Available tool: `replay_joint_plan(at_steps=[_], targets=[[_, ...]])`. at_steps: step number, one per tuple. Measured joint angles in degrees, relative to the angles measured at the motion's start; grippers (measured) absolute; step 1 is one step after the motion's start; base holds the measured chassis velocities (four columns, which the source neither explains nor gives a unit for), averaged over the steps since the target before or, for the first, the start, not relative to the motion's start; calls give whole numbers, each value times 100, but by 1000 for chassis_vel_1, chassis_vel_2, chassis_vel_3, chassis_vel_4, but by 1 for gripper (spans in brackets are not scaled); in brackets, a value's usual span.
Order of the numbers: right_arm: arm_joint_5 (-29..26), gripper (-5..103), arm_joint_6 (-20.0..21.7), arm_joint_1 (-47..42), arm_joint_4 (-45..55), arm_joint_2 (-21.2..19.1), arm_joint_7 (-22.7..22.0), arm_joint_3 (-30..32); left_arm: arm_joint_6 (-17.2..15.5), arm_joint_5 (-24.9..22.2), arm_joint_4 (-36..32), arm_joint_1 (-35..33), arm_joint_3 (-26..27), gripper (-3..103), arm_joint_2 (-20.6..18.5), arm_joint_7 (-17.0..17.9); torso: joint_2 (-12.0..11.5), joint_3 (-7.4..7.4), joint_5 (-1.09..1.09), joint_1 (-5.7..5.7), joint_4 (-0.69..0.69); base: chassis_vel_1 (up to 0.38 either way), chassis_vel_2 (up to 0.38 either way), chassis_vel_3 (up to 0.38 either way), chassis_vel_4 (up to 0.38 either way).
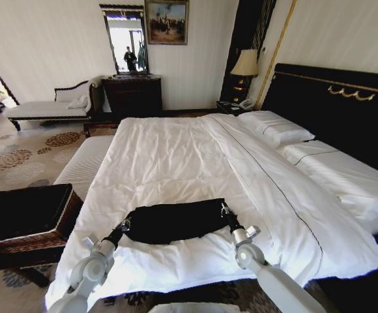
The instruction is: Fold the clothes on the bed and place them into the basket.
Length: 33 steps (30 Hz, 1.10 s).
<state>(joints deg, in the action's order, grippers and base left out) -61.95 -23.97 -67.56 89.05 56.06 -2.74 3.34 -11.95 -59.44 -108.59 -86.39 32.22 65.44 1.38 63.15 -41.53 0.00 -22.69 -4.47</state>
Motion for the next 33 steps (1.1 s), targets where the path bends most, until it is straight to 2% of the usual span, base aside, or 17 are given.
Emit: replay_joint_plan(at_steps=[11,12,13,15,17,18,19,20,21,22,23,24,26,28,30,32,33], targets=[[341,2,-156,-388,243,-46,-126,95,66,487,-203,-295,21,-1,111,-18,0,0,1,0,0,0,0,0,0],[372,1,-157,-456,346,-55,-157,121,109,560,-273,-343,56,4,111,-17,0,0,0,0,0,0,0,0,0],[372,1,-157,-456,346,-55,-157,121,109,560,-273,-343,56,4,111,-17,0,0,0,0,0,0,0,0,0],[494,6,-180,-614,604,-92,-216,211,280,863,-455,-480,172,15,96,-18,0,0,0,-1,0,0,0,0,0],[680,18,-232,-744,841,-138,-346,355,594,1288,-636,-651,342,25,64,-21,0,0,1,0,0,0,0,0,0],[680,18,-232,-744,841,-138,-346,355,594,1288,-636,-651,342,25,64,-21,0,0,1,0,0,0,0,0,0],[768,23,-253,-771,924,-156,-460,424,759,1483,-704,-708,451,31,52,-22,1,0,0,0,1,0,0,0,0],[846,28,-278,-775,958,-161,-567,470,848,1578,-738,-719,522,31,51,-13,0,0,1,0,2,0,0,0,0],[925,28,-302,-763,977,-161,-679,509,892,1625,-765,-706,573,36,51,8,0,0,1,0,1,0,0,0,0],[1007,39,-312,-720,991,-152,-837,547,903,1632,-800,-647,618,42,57,49,0,0,1,0,1,0,0,0,0],[1007,39,-312,-720,991,-152,-837,547,903,1632,-800,-647,618,42,57,49,0,0,1,0,1,0,0,0,0],[1058,39,-310,-654,1006,-133,-993,572,895,1602,-838,-563,634,47,68,88,0,0,0,0,0,0,0,0,0],[1049,50,-190,-440,1030,-89,-1237,589,697,1542,-887,-350,562,58,107,203,0,0,-1,-1,0,0,0,0,0],[1033,55,-79,-347,1031,-80,-1301,571,600,1540,-890,-278,493,58,126,248,0,0,-1,-1,0,0,0,0,0],[1027,61,311,-120,1035,-67,-1411,417,307,1650,-863,-62,184,69,214,361,0,-1,1,-1,1,0,0,0,0],[1045,71,982,54,1074,-89,-1606,158,66,1991,-737,103,-158,80,297,505,0,-1,1,-1,0,0,0,0,0],[1045,71,982,54,1074,-89,-1606,158,66,1991,-737,103,-158,80,297,505,0,-1,1,-1,0,0,0,0,0]])
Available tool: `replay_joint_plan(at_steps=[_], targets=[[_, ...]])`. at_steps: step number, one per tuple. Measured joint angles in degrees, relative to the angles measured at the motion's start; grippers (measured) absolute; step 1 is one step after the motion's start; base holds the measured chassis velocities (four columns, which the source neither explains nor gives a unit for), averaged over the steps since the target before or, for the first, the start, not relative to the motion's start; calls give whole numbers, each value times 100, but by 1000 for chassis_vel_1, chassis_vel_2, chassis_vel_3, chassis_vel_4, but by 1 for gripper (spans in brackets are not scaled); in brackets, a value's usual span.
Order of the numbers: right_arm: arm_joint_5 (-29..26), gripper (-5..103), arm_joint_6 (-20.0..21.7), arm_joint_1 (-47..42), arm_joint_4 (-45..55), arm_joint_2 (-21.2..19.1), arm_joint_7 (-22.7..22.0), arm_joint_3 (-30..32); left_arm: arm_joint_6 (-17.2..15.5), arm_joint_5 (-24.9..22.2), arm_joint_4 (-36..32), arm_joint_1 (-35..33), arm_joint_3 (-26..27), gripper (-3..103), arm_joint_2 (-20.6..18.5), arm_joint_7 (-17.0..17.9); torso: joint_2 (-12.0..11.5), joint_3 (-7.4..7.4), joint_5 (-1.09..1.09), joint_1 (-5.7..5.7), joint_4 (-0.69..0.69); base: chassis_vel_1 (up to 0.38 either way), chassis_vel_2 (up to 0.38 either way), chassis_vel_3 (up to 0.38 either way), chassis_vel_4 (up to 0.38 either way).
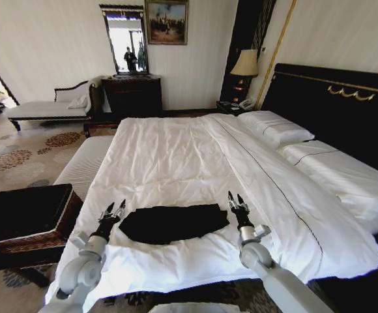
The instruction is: Fold the clothes on the bed and place them into the basket.
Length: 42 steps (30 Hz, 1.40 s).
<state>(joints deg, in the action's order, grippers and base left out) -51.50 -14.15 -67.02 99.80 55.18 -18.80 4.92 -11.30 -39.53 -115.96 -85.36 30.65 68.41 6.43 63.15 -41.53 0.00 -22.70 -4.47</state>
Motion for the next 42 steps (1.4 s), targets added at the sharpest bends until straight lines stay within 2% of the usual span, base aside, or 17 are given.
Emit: replay_joint_plan(at_steps=[2,3,7,11,17,20,24,27,31,32,36,37,38,39,40,41,42], targets=[[174,83,570,160,-18,-8,-393,-362,-209,541,156,73,-279,90,62,299,0,0,-2,0,0,0,0,0,0],[174,83,570,160,-18,-8,-393,-362,-209,541,156,73,-279,90,62,299,0,0,-2,0,0,0,0,0,0],[425,99,1297,81,50,-29,-972,-740,-465,1104,169,-247,-512,100,26,591,-1,0,-1,0,2,0,0,0,0],[541,100,1633,-249,230,-95,-1333,-775,-508,1396,26,-621,-479,100,-12,674,0,0,0,0,2,0,0,0,0],[513,100,1937,-1065,968,-454,-1780,-581,-791,1378,-581,-1406,-236,100,-157,884,0,1,-1,0,0,0,0,0,0],[543,100,2121,-1563,1502,-747,-2129,-406,-1087,1340,-918,-1919,21,100,-458,1055,1,1,-1,3,0,0,0,0,0],[544,100,2153,-1654,1746,-844,-2262,-227,-1245,1255,-1017,-1967,244,100,-684,1139,1,2,0,2,1,0,0,0,0],[502,100,2095,-1480,1751,-784,-2268,-161,-1167,1071,-1020,-1698,339,100,-710,1141,0,1,1,2,2,0,0,0,0],[210,100,1843,-972,1434,-524,-2213,-161,-1067,397,-650,-773,689,100,-542,1184,0,0,1,0,-1,0,0,0,0],[210,100,1843,-972,1434,-524,-2213,-161,-1067,397,-650,-773,689,100,-542,1184,0,0,1,0,-1,0,0,0,0],[-244,100,1496,-726,1266,-287,-2075,-199,-1056,-1293,178,-63,1509,100,-421,1244,0,0,1,0,1,0,0,0,0],[-244,100,1496,-726,1266,-287,-2075,-199,-1056,-1293,178,-63,1509,100,-421,1244,0,0,1,0,1,0,0,0,0],[-254,100,1461,-723,1249,-262,-2045,-202,-1076,-1759,330,-38,1633,100,-466,1219,-1,0,0,-1,1,0,0,0,0],[-248,100,1436,-733,1234,-249,-2013,-204,-1069,-2136,390,-98,1687,100,-520,1109,-1,0,2,-1,1,0,0,0,0],[-234,100,1412,-765,1214,-231,-1983,-204,-990,-2411,378,-277,1689,100,-569,805,-1,0,1,-1,1,0,0,0,0],[-234,100,1412,-765,1214,-231,-1983,-204,-990,-2411,378,-277,1689,100,-569,805,-1,0,1,-1,1,0,0,0,0],[-228,100,1402,-786,1203,-216,-1976,-201,-876,-2452,293,-475,1620,100,-580,491,-1,0,-1,0,2,0,0,0,0]])
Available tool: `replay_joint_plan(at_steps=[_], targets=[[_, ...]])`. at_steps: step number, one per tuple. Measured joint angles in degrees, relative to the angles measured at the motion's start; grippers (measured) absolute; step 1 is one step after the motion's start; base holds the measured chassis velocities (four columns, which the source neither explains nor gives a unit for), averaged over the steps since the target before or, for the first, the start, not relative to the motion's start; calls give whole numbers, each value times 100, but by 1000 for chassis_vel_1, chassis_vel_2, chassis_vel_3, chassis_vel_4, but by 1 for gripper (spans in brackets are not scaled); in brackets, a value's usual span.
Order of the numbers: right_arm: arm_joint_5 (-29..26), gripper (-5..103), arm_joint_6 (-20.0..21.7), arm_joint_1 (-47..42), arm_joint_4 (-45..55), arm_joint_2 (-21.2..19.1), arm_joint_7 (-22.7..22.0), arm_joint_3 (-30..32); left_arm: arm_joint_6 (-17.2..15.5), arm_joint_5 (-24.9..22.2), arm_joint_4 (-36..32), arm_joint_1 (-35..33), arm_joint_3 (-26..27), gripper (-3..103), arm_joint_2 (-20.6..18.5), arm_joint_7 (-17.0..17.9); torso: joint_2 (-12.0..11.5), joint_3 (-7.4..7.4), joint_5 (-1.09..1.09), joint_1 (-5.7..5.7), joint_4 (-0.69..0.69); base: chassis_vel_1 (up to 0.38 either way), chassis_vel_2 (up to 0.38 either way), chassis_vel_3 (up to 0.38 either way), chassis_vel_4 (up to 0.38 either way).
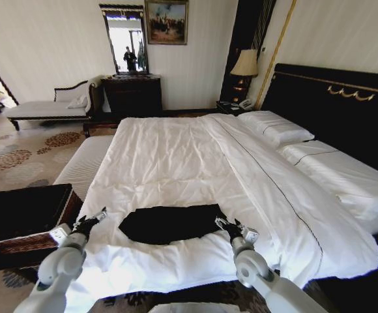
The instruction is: Fold the clothes on the bed and place them into the basket.
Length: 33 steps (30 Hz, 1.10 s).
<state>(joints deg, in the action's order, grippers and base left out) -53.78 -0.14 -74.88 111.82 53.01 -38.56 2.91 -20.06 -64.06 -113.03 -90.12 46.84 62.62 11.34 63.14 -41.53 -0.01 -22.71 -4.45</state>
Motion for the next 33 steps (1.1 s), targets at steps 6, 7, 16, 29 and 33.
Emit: replay_joint_plan(at_steps=[6,7,16,29,33], targets=[[38,100,-37,-2,-109,53,0,28,411,489,-652,-684,-905,100,218,-577,1,0,0,1,0,0,0,0,0],[44,100,-41,17,-136,53,-3,30,453,775,-728,-767,-1187,100,265,-548,0,0,1,1,-1,0,0,0,0],[122,100,-80,99,-329,26,-3,27,674,1942,-679,-1024,-1848,100,296,-537,1,1,0,1,0,0,0,0,0],[151,100,-122,100,-417,11,-3,22,748,1980,-586,-835,-1754,68,314,-724,1,0,1,1,-1,0,0,0,0],[184,100,-139,108,-463,13,-37,25,738,1967,-520,-803,-1679,57,293,-724,1,0,1,1,0,0,0,0,0]])
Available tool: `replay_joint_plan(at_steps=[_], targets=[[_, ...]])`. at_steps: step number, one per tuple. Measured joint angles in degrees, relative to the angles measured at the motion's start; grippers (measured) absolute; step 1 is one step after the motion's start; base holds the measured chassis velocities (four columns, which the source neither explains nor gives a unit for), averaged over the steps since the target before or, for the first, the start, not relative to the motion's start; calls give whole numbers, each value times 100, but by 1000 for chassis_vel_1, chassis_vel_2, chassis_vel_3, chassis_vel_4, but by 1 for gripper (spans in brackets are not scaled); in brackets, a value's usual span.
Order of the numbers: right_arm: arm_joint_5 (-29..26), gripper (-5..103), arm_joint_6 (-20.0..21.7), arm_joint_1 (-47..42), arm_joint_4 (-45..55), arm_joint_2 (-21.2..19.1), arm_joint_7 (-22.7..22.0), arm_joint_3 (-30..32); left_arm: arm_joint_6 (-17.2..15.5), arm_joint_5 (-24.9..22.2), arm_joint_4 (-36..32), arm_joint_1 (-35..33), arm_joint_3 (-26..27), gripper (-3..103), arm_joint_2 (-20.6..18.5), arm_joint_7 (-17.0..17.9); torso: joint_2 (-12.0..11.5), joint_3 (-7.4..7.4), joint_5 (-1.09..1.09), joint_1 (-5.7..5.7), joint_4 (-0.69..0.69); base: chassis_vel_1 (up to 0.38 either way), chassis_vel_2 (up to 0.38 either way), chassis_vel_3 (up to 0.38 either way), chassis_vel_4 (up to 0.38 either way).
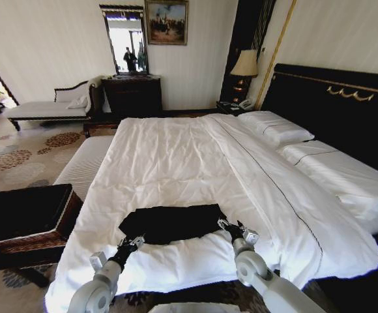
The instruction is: Fold the clothes on the bed and place them into the basket.
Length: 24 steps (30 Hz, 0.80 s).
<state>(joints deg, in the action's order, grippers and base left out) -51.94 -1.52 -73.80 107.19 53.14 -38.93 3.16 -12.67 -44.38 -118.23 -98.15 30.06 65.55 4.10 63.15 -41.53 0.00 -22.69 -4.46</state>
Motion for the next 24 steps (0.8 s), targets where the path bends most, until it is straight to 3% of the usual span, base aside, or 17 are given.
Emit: replay_joint_plan(at_steps=[3,6,7,9,11,15,16,24], targets=[[26,100,-6,-32,-8,-1,-16,7,-4,-29,88,40,73,42,-6,-7,0,0,0,0,0,0,0,0,0],[34,100,-9,-50,-7,-6,-19,18,-4,-39,124,51,105,36,-11,-25,0,0,0,0,0,0,0,0,0],[44,100,-11,-51,-19,-9,-20,22,-4,-65,126,43,128,25,-17,-39,0,0,0,0,0,0,0,0,0],[57,100,-13,-48,-33,-10,-23,22,-4,-83,123,27,143,25,-21,-45,0,0,0,0,0,0,0,0,0],[102,100,-28,-34,-76,-11,-25,22,-3,-117,97,-34,195,14,-29,-73,0,0,0,0,0,0,0,0,0],[115,100,-58,-28,-98,-21,-13,30,21,-176,50,-100,281,9,-37,-155,0,0,-1,0,0,0,0,0,0],[108,100,-66,-23,-104,-28,-3,39,31,-183,42,-109,301,2,-43,-176,0,0,0,0,0,0,0,0,0],[9,100,-104,78,-231,-79,59,84,134,-222,21,-158,555,0,-183,-527,0,0,0,0,0,0,0,0,0]])
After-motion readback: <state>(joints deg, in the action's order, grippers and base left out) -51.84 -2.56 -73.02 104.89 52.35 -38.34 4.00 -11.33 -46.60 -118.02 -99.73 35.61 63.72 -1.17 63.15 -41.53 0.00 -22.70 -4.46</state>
